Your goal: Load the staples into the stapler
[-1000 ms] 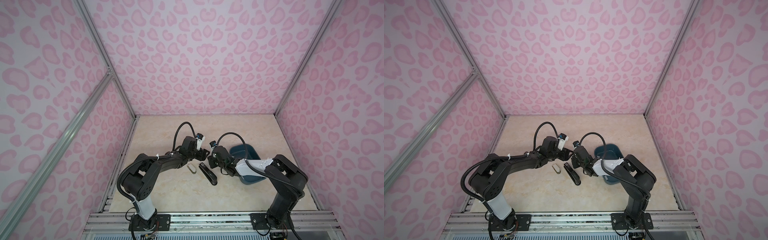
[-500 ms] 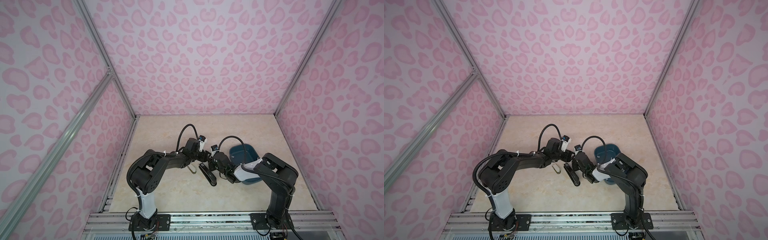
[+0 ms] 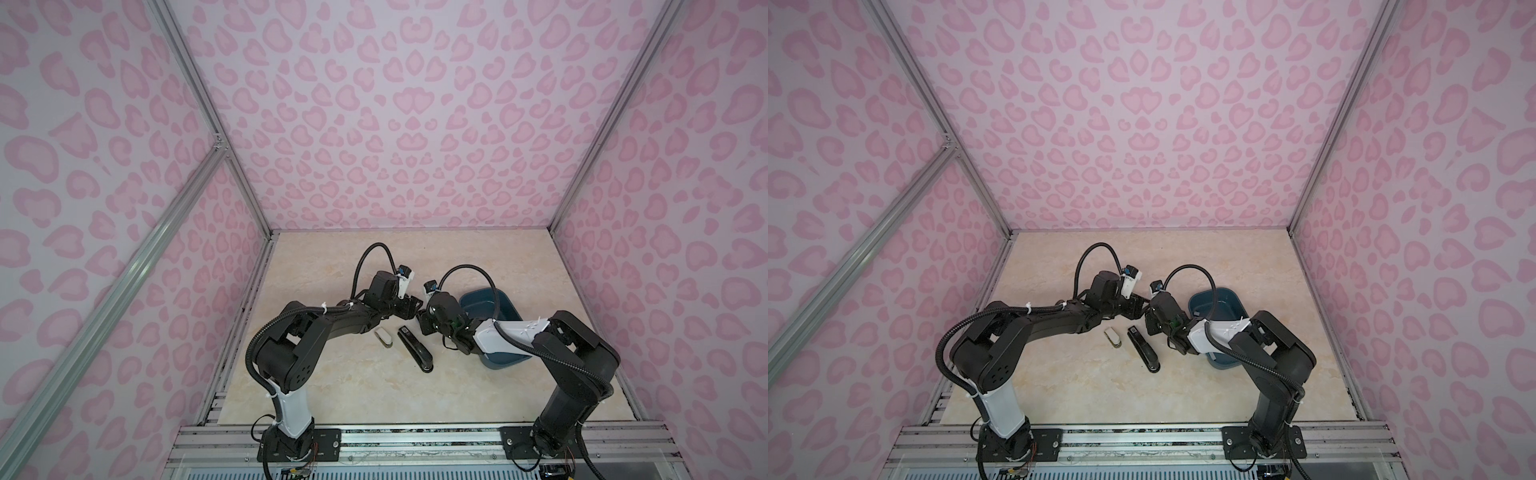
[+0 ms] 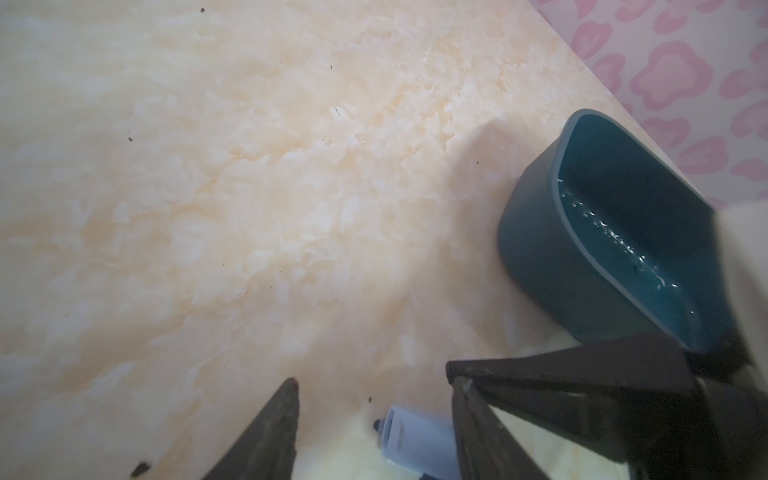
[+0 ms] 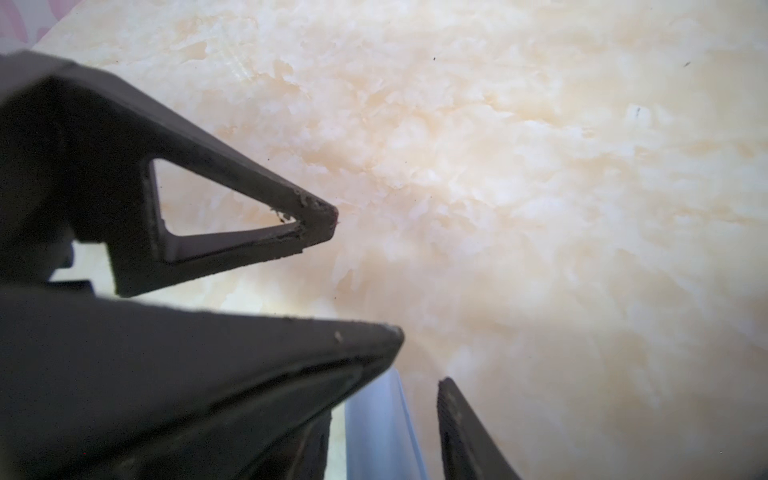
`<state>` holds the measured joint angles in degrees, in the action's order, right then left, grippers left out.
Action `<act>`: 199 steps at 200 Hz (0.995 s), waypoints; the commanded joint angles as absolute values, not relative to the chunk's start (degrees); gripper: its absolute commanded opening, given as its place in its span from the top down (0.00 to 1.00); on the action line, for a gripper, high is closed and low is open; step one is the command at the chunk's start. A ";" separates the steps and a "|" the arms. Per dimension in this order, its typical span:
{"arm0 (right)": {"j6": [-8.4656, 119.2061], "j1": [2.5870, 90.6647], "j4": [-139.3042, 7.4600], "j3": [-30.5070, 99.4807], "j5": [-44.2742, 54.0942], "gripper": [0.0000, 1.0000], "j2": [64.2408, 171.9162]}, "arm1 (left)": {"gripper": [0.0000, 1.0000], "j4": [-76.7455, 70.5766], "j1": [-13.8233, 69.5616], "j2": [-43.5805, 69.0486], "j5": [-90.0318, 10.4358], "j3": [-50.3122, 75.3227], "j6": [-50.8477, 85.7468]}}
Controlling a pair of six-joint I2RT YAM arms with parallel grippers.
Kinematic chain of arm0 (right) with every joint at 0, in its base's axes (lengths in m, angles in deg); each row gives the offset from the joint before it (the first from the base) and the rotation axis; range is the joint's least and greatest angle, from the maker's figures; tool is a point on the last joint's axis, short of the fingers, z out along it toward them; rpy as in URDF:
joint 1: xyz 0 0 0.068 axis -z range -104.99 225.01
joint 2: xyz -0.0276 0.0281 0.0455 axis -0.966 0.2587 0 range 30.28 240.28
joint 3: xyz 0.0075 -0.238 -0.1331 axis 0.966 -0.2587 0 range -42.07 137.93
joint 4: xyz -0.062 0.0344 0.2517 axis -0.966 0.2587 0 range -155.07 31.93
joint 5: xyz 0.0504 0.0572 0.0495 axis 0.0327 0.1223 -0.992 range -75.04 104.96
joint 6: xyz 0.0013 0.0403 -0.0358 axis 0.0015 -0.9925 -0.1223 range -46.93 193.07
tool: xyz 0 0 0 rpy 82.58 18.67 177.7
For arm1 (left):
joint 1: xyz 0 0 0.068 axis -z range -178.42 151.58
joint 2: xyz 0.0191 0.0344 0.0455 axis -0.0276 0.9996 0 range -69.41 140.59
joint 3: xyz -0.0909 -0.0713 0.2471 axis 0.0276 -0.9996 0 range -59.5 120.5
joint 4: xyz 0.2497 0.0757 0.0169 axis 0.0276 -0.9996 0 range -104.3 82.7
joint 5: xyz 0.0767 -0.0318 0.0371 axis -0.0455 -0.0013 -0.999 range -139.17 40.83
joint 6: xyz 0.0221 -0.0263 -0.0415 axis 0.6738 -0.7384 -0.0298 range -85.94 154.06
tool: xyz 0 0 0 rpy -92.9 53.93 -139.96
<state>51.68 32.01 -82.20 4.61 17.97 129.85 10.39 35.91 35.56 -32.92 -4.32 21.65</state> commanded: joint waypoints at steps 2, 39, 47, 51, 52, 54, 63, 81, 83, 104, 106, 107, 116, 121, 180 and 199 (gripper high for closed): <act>51.84 31.93 -83.63 4.32 17.32 0.56 128.94 | 0.40 9.57 35.94 34.58 -30.93 -3.73 22.42; 51.56 32.28 -79.70 3.42 18.18 0.52 121.15 | 0.40 10.45 35.31 29.43 -33.55 -6.35 22.12; 50.69 32.75 -78.36 2.57 20.73 0.46 117.32 | 0.40 10.28 34.69 26.26 -36.26 -7.56 22.24; 49.39 33.12 -77.48 2.20 23.26 0.44 115.34 | 0.40 10.34 34.22 24.66 -37.80 -8.34 22.28; 49.15 33.19 -77.21 2.09 23.85 0.42 114.86 | 0.40 10.44 34.11 24.08 -38.17 -8.56 22.28; 48.70 33.51 -76.57 2.06 25.14 0.41 113.96 | 0.40 10.56 33.84 23.20 -38.82 -9.08 22.26; 47.39 35.32 -72.87 2.08 31.52 0.37 110.36 | 0.38 10.89 32.40 18.25 -41.92 -11.37 22.19; 48.19 40.64 -62.45 4.10 45.00 0.23 106.19 | 0.23 9.65 28.73 7.70 -49.82 -16.21 21.43; 48.77 41.63 -61.50 4.32 45.46 0.22 106.08 | 0.22 9.48 28.19 6.51 -50.74 -16.92 21.32; 54.32 53.91 -55.19 5.91 41.14 0.21 105.84 | 0.01 8.43 22.87 -5.09 -62.82 -24.31 20.58; 54.45 54.84 -54.67 5.92 40.93 0.20 105.75 | 0.02 8.43 22.19 -5.91 -63.92 -24.92 20.60; 54.53 55.61 -54.47 5.88 40.82 0.20 105.72 | 0.04 8.47 21.91 -6.42 -64.28 -25.42 20.61; 54.95 61.71 -53.72 5.09 38.14 0.19 105.49 | 0.05 8.93 18.73 -9.76 -67.75 -28.64 20.48; 55.51 64.91 -54.52 4.32 35.95 0.19 105.42 | 0.04 9.04 16.88 -11.04 -69.58 -30.33 20.15; 60.37 76.20 -80.25 -11.50 41.15 0.22 107.78 | 0.04 17.47 6.93 -12.54 -79.23 -42.34 22.84; 63.34 75.62 -91.83 -17.86 37.46 0.21 105.27 | 0.04 24.00 6.29 -11.36 -82.28 -46.01 22.97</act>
